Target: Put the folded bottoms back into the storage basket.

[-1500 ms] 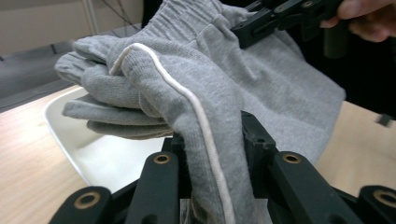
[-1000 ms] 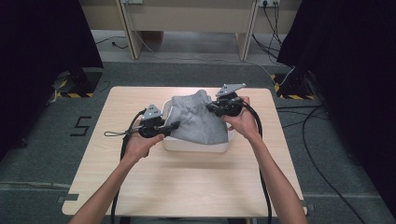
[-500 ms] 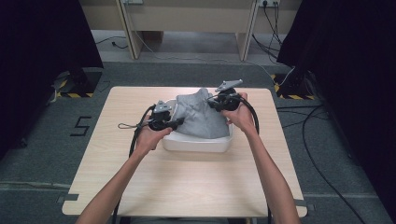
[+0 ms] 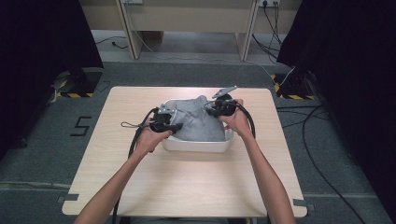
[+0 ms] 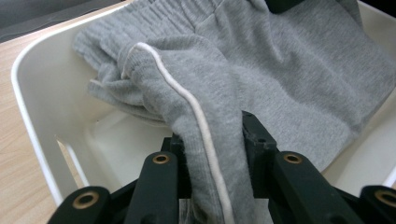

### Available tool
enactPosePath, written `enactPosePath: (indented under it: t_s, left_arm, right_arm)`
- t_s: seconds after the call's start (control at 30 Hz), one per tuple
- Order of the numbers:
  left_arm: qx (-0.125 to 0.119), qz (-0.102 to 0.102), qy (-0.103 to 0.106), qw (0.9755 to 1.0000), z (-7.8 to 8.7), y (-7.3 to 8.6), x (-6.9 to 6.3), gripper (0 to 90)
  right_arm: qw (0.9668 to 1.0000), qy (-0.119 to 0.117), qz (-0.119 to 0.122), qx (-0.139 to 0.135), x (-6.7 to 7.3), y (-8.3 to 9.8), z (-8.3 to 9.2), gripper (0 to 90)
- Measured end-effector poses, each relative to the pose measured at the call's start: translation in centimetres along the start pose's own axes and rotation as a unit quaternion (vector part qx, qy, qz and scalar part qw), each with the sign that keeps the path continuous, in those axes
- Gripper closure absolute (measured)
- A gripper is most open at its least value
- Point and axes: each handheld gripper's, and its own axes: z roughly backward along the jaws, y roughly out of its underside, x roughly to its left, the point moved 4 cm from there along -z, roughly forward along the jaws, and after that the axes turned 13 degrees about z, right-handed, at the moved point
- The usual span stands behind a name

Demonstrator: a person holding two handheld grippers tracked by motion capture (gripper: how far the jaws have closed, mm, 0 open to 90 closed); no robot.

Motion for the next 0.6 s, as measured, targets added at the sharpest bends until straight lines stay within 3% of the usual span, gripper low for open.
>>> enactPosePath:
  t_s: [0.13,0.3,0.43,0.5,0.57,0.6]
  left_arm:
    - [0.011,-0.008,-0.006,0.9999,-0.4,0.3,0.0,69.0]
    - [0.017,0.004,-0.003,0.9998,-0.8,0.8,0.4,68.3]
    - [0.014,-0.01,-0.013,0.9998,-0.9,0.8,0.3,63.2]
    - [0.011,-0.01,-0.017,0.9997,-0.8,0.7,0.3,56.3]
    - [0.004,-0.009,-0.033,0.9994,-0.7,0.4,0.4,43.0]
    - [-0.002,-0.018,-0.04,0.999,-0.5,0.3,0.5,41.1]
  right_arm:
    - [0.9999,-0.003,0.005,0.014,0.4,0.5,-0.5,78.2]
    - [0.9997,-0.011,0.001,0.021,0.6,1.0,-1.0,77.8]
    - [0.9994,-0.013,-0.003,0.032,0.7,1.2,-1.4,75.4]
    - [0.9992,-0.01,-0.007,0.038,0.8,1.3,-1.6,65.1]
    - [0.9989,-0.004,-0.008,0.045,0.8,1.5,-1.7,61.2]
    - [0.9991,-0.001,-0.009,0.042,0.8,1.6,-1.7,59.6]
